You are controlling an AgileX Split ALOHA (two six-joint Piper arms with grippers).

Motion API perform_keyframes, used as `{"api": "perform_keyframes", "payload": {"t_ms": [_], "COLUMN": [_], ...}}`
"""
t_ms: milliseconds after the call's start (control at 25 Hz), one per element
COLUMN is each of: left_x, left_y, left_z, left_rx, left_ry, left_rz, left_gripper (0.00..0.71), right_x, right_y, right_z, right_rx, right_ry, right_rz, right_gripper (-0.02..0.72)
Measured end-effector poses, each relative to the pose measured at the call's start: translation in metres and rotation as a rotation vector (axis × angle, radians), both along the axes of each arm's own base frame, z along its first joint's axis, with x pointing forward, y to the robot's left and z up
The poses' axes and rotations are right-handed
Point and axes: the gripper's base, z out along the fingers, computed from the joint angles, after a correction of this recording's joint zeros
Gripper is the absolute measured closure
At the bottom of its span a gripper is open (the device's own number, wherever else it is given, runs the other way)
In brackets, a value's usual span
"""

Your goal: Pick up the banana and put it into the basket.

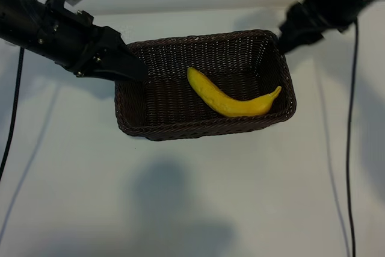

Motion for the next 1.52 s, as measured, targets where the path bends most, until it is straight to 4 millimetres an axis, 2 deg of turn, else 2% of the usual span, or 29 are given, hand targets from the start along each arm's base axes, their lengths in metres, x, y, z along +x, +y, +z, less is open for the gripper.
{"api": "perform_keyframes", "payload": {"t_ms": [160, 480, 1520], "left_x": [0.002, -0.005, -0.004], "left_y": [0.000, 0.002, 0.004], "left_z": [0.008, 0.006, 0.005], "left_rx": [-0.004, 0.036, 0.056], "left_ry": [-0.023, 0.030, 0.027], "left_rz": [-0.002, -0.054, -0.040], "left_gripper": [0.231, 0.231, 0.231], "right_x": [-0.012, -0.024, -0.026], "right_y": [-0.015, -0.012, -0.011], "right_z": [-0.011, 0.001, 0.001], "right_rx": [0.021, 0.092, 0.104], "right_ry": [-0.006, -0.028, -0.015], "right_rz": [-0.014, 0.026, 0.031], "right_gripper": [0.185, 0.186, 0.187]}}
